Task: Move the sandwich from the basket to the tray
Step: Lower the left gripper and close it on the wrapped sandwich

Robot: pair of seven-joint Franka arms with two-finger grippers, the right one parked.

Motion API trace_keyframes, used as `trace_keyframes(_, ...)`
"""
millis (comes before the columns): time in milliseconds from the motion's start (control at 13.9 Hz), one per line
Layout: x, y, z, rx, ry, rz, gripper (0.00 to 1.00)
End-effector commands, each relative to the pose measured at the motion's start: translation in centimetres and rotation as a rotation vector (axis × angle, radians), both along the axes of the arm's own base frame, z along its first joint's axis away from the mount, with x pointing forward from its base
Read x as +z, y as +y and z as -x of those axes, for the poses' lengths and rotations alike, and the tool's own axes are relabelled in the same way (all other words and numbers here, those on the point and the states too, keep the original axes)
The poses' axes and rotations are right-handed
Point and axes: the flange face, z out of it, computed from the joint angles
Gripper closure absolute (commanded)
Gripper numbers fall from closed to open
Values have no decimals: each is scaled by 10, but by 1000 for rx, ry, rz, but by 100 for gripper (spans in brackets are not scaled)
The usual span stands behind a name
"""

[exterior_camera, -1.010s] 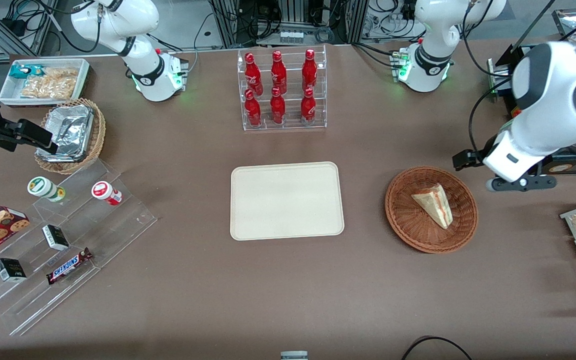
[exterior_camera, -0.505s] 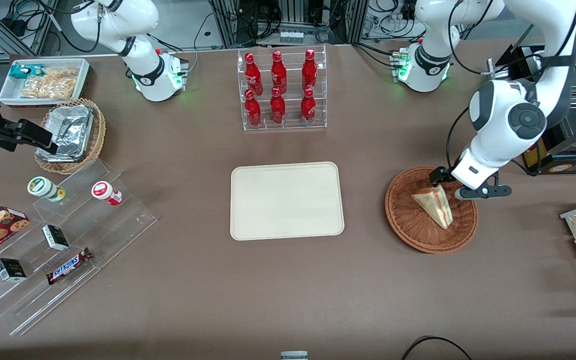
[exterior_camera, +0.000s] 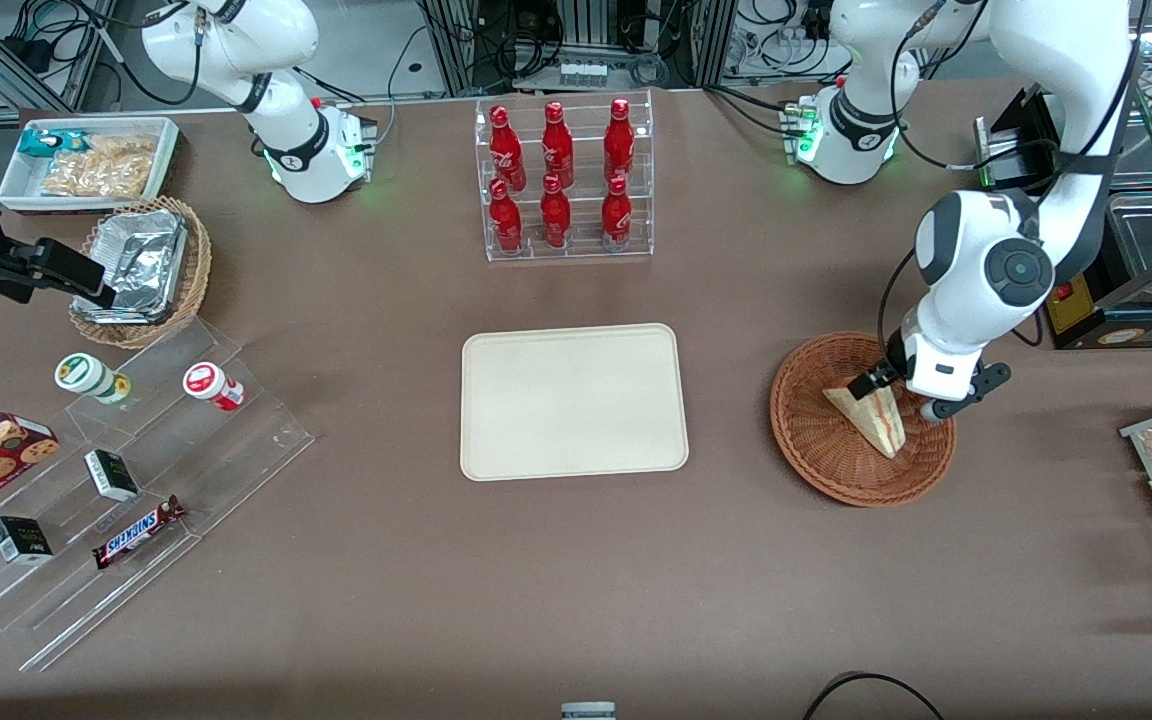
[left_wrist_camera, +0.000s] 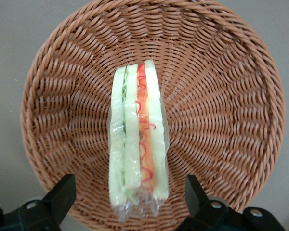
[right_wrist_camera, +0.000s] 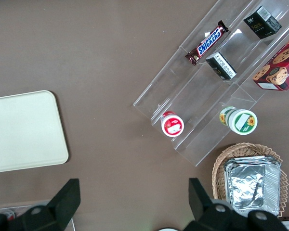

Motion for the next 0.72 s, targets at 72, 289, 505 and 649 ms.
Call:
trace_keyframes(72,-18,-11,-11,137,-5,12,0)
trace_keyframes(289,-23,-10,-9,133,9,10,59)
trace_keyframes(505,-19,-9,-7,76,27,-1,94)
trace_keyframes(649,-1,-9,-12,-8,44,-6,95)
